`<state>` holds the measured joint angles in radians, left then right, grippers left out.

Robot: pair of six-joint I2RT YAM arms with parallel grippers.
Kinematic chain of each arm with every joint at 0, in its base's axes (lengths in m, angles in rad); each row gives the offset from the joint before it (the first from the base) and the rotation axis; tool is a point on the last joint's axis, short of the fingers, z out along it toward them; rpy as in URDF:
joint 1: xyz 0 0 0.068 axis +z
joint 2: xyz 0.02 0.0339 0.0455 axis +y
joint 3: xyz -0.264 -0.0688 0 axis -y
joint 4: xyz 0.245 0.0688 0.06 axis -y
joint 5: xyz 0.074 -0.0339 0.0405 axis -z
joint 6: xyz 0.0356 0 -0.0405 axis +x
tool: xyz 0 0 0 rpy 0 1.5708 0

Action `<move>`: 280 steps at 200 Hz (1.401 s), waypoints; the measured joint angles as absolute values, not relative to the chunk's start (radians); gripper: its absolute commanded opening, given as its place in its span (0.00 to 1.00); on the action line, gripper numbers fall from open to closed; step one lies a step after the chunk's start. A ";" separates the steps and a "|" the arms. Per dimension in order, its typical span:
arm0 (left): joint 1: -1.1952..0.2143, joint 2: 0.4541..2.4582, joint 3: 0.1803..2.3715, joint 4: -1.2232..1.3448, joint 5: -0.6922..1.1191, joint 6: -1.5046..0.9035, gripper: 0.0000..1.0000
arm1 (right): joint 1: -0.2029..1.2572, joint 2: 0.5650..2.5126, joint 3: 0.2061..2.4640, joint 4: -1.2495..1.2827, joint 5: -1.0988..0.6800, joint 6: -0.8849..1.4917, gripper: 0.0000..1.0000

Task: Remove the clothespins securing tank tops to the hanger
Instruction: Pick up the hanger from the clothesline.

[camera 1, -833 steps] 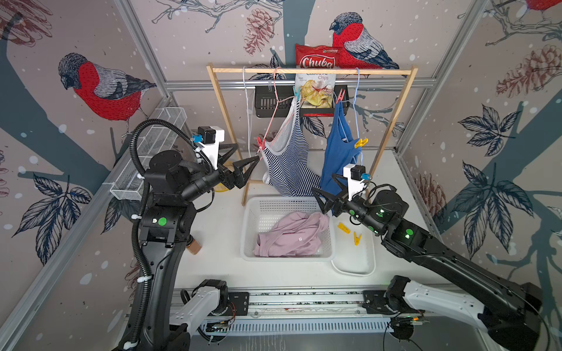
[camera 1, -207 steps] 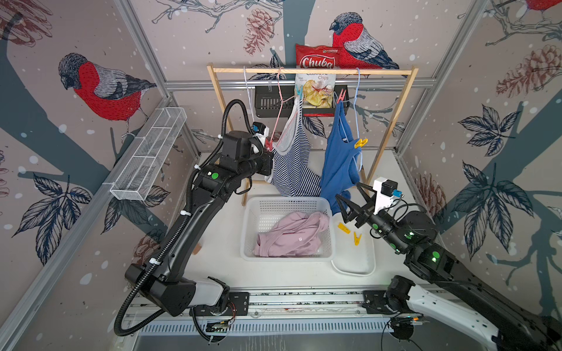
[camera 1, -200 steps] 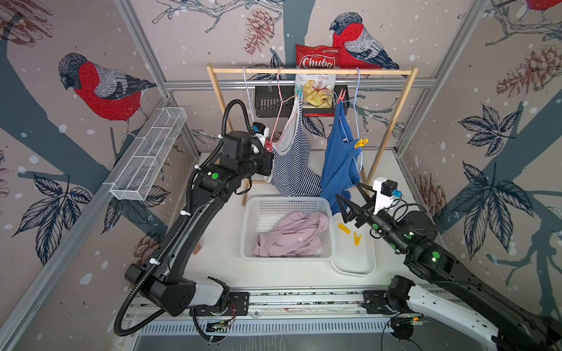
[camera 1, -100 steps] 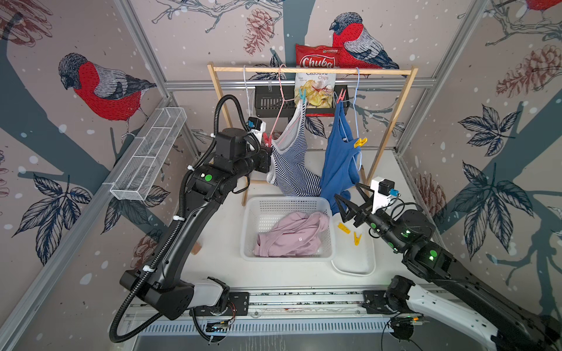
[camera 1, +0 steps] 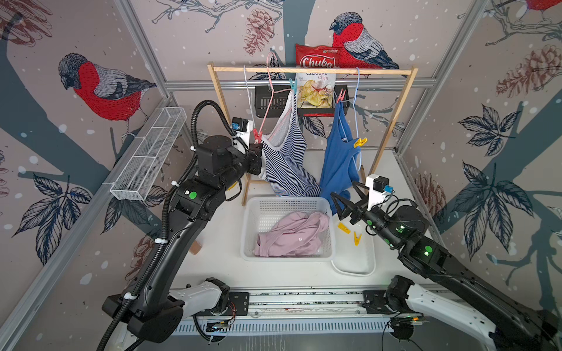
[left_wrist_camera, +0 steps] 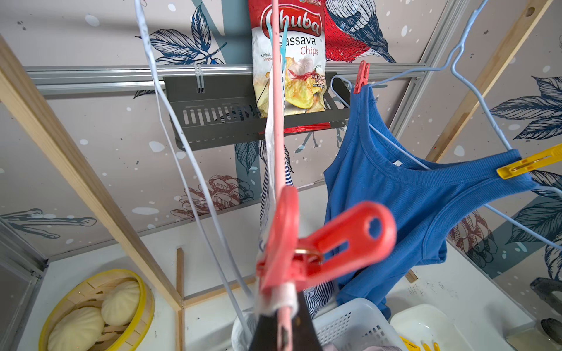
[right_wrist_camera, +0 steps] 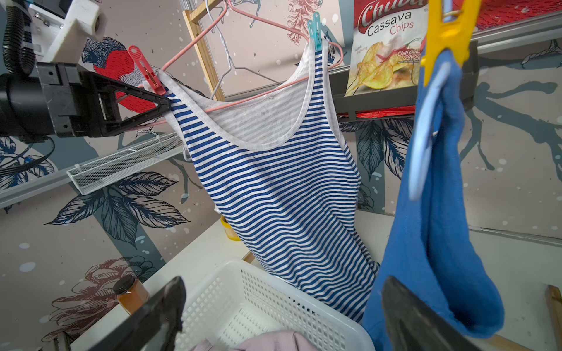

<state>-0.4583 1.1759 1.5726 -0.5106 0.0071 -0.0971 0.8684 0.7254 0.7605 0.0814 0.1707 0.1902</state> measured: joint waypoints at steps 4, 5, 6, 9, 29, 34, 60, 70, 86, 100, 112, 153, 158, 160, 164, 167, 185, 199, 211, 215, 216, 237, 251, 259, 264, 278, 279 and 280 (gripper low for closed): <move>-0.458 1.167 1.566 -0.510 0.006 -0.096 0.00 | 0.868 0.727 0.762 0.081 0.170 0.191 1.00; -0.458 1.165 1.565 -0.509 0.006 -0.096 0.00 | 0.868 0.728 0.762 0.081 0.170 0.191 1.00; -0.458 1.161 1.562 -0.509 0.006 -0.095 0.00 | 0.868 0.728 0.763 0.081 0.170 0.191 1.00; -0.458 1.154 1.555 -0.506 0.006 -0.091 0.00 | 0.868 0.730 0.764 0.081 0.168 0.192 1.00; -0.458 1.102 1.510 -0.500 0.025 -0.072 0.00 | 0.868 0.736 0.768 0.086 0.157 0.196 1.00; -0.458 1.089 1.500 -0.501 0.027 -0.070 0.00 | 0.868 0.740 0.770 0.090 0.155 0.204 1.00; -0.459 1.021 1.452 -0.503 0.058 -0.062 0.00 | 0.868 0.766 0.788 0.098 0.134 0.208 1.00; -0.459 0.993 1.438 -0.505 0.077 -0.059 0.00 | 0.868 0.772 0.791 0.104 0.125 0.212 1.00; -0.459 0.949 1.412 -0.504 0.108 -0.052 0.00 | 0.868 0.786 0.797 0.111 0.115 0.216 1.00; -0.459 0.916 1.389 -0.505 0.136 -0.044 0.00 | 0.868 0.801 0.809 0.112 0.102 0.220 1.00; -0.459 0.889 1.370 -0.512 0.159 -0.040 0.00 | 0.868 0.813 0.822 0.113 0.096 0.234 1.00; -0.459 0.792 1.354 -0.523 0.189 -0.028 0.00 | 0.869 0.843 0.849 0.126 0.077 0.234 1.00; -0.459 0.785 1.359 -0.527 0.191 -0.027 0.00 | 0.869 0.849 0.854 0.126 0.077 0.234 1.00; -0.459 0.783 1.363 -0.529 0.191 -0.027 0.00 | 0.869 0.850 0.855 0.126 0.077 0.234 1.00; -0.459 0.781 1.372 -0.533 0.193 -0.028 0.00 | 0.869 0.854 0.859 0.125 0.077 0.234 1.00; -0.459 0.781 1.379 -0.534 0.196 -0.027 0.00 | 0.870 0.857 0.863 0.126 0.076 0.234 1.00; -0.459 0.790 1.432 -0.536 0.210 -0.028 0.00 | 0.871 0.869 0.880 0.127 0.076 0.235 1.00; -0.459 0.789 1.450 -0.536 0.221 -0.029 0.00 | 0.873 0.874 0.886 0.126 0.078 0.238 1.00; -0.459 0.781 1.465 -0.539 0.234 -0.038 0.00 | 0.875 0.876 0.889 0.126 0.079 0.238 1.00; -0.459 0.779 1.473 -0.543 0.235 -0.046 0.00 | 0.875 0.876 0.889 0.126 0.083 0.238 1.00; -0.459 0.779 1.475 -0.544 0.235 -0.047 0.00 | 0.875 0.876 0.889 0.126 0.083 0.238 1.00; -0.459 0.784 1.540 -0.565 0.253 -0.053 0.00 | 0.877 0.876 0.888 0.126 0.099 0.238 1.00; -0.459 0.792 1.594 -0.567 0.268 -0.053 0.00 | 0.876 0.876 0.884 0.128 0.110 0.238 1.00; -0.459 0.796 1.619 -0.567 0.277 -0.053 0.00 | 0.876 0.878 0.882 0.130 0.117 0.238 1.00; -0.459 0.799 1.633 -0.567 0.285 -0.053 0.00 | 0.876 0.881 0.881 0.133 0.121 0.238 1.00; -0.459 0.803 1.666 -0.572 0.288 -0.053 0.00 | 0.876 0.889 0.879 0.139 0.129 0.238 1.00; -0.459 0.803 1.668 -0.573 0.288 -0.053 0.00 | 0.876 0.890 0.879 0.139 0.130 0.238 1.00; -0.459 0.803 1.669 -0.574 0.289 -0.053 0.00 | 0.876 0.890 0.879 0.140 0.131 0.238 1.00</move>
